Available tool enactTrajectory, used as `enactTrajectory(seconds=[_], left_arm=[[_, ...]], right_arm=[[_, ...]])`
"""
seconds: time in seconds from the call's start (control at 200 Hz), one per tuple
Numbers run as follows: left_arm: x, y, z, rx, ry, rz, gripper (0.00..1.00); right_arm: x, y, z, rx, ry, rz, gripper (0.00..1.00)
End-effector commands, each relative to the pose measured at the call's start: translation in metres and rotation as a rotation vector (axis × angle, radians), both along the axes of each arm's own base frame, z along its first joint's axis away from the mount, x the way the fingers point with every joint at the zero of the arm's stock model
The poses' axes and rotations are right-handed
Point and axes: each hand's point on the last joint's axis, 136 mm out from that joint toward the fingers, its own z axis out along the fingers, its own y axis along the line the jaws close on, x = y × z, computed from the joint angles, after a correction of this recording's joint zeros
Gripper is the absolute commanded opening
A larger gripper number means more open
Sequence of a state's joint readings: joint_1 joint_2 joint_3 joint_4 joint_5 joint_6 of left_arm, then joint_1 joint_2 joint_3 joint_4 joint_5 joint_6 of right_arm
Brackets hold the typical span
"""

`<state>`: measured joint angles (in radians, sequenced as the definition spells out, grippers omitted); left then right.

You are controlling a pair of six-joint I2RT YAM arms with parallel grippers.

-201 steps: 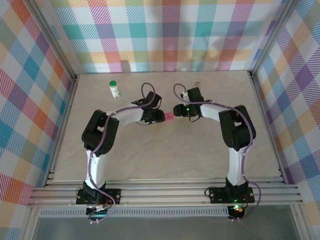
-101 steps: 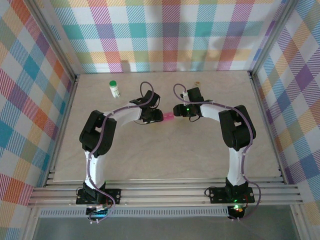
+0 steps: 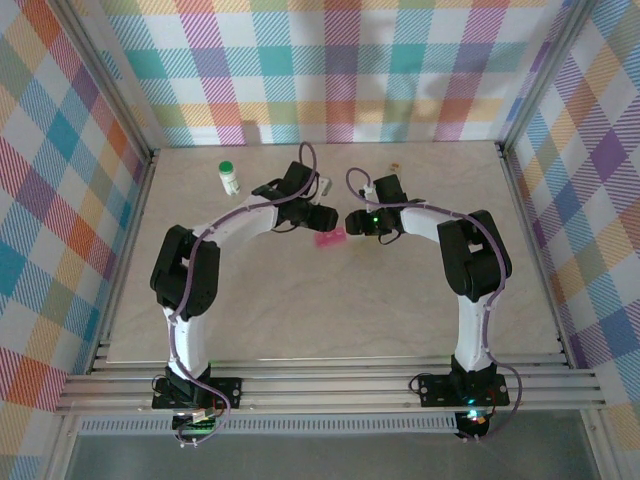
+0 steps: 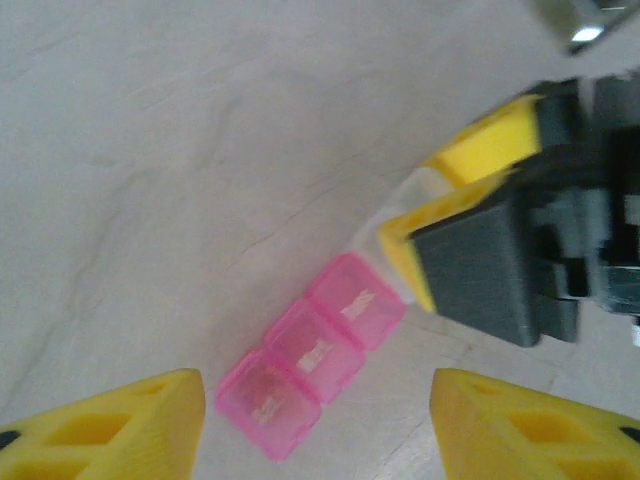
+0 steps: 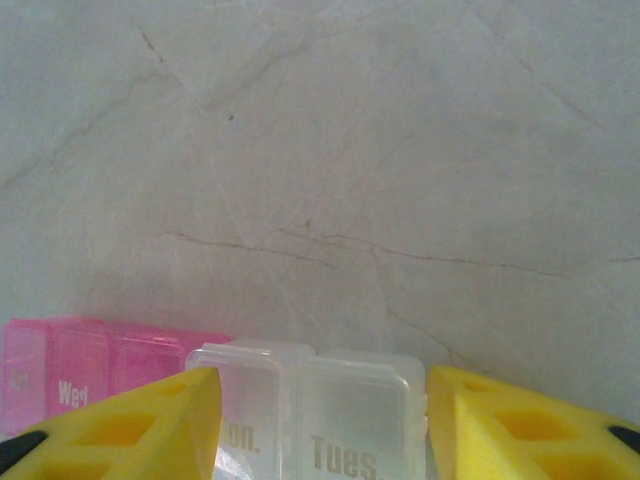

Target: Sort the pills into containers

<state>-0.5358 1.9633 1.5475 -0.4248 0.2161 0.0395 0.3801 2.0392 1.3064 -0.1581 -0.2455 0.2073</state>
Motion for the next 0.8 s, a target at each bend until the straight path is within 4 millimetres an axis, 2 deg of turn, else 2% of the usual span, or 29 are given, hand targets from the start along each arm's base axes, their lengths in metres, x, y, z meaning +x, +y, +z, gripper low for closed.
enactTrajectory(seconds=[0.0,0.055,0.2,0.535,0.795], left_arm=[[-0.025,-0.019,-0.002,0.001,-0.099,-0.393,0.67],[-0.035,-0.019,-0.003,0.014,-0.173,-0.512,0.68],[-0.034,-0.013,-0.006,0.054,-0.246,-0.609,0.70],[-0.016,-0.004,-0.032,0.092,-0.193,-0.621,0.71],[-0.013,-0.005,-0.036,0.054,-0.178,-0.603,0.71]], right_arm=[[-0.033,-0.004,-0.036,-0.053,0.149,0.052,0.54],[-0.033,-0.004,-0.035,-0.049,0.148,0.055,0.53],[-0.034,-0.004,-0.038,-0.050,0.153,0.065,0.53],[-0.036,-0.003,-0.044,-0.024,0.170,0.075,0.49],[-0.037,-0.004,-0.042,0.021,0.185,0.065,0.45]])
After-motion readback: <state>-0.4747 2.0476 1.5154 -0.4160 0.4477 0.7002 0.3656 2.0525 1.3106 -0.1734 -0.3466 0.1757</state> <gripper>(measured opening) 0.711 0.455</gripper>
